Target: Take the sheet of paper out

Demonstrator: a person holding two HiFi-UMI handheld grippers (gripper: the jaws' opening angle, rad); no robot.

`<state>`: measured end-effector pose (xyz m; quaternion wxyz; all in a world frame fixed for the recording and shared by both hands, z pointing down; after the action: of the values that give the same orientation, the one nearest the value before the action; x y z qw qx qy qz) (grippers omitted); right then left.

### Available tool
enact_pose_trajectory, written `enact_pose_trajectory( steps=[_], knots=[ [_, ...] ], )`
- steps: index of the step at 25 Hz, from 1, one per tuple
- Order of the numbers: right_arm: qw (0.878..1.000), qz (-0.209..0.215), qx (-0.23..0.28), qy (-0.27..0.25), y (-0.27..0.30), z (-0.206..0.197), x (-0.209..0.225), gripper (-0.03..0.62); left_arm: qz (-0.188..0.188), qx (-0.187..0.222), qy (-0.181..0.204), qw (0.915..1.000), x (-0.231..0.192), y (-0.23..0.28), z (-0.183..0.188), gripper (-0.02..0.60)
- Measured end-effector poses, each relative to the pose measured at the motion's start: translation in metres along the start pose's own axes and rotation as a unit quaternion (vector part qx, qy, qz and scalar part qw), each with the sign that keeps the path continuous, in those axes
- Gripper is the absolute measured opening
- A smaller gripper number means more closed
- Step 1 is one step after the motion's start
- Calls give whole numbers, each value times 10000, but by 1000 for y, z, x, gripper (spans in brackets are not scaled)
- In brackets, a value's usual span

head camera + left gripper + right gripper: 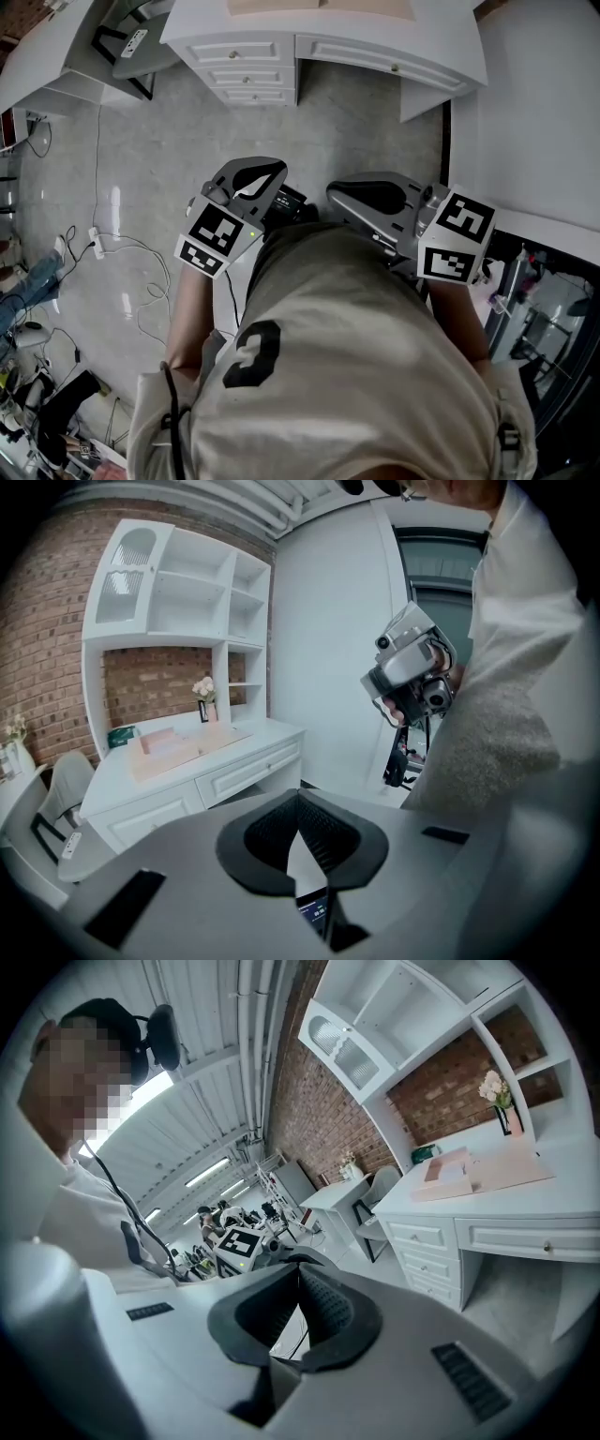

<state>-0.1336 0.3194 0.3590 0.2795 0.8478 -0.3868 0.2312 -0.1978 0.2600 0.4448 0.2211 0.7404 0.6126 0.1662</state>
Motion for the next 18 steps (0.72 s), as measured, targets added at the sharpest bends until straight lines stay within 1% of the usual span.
enact_pose_trajectory(
  steps=[6, 10, 13, 16, 18],
  knots=[
    [10000, -28, 70, 64, -5, 1, 12, 28, -31, -131, 29, 9999, -2, 14, -4, 15],
    [9997, 73, 178, 123, -7, 6, 21, 28, -16, -119, 79, 9999, 0, 23, 3, 15],
    [9998, 160, 96, 55, -6, 2, 22, 28, -18, -190, -14, 9998, 5, 26, -1, 15],
    [9996, 211, 102, 162, -10, -1, 25, 28, -109, -247, -101, 9996, 13, 33, 0, 14],
    [9995, 207, 151, 209, -13, 3, 35, 28, -177, -209, -54, 9996, 12, 44, 9, 15]
  ],
)
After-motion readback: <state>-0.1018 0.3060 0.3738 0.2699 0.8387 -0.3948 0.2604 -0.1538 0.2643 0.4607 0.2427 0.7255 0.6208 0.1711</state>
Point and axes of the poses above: the fingertips, and each gripper's own axes: y forward along the fingers, x to its right, z out of its top, the point moved 2 cm from there along -y, backward along the fingers, and after that the axes turned 2 degrees about z, right-handed, at the moved point
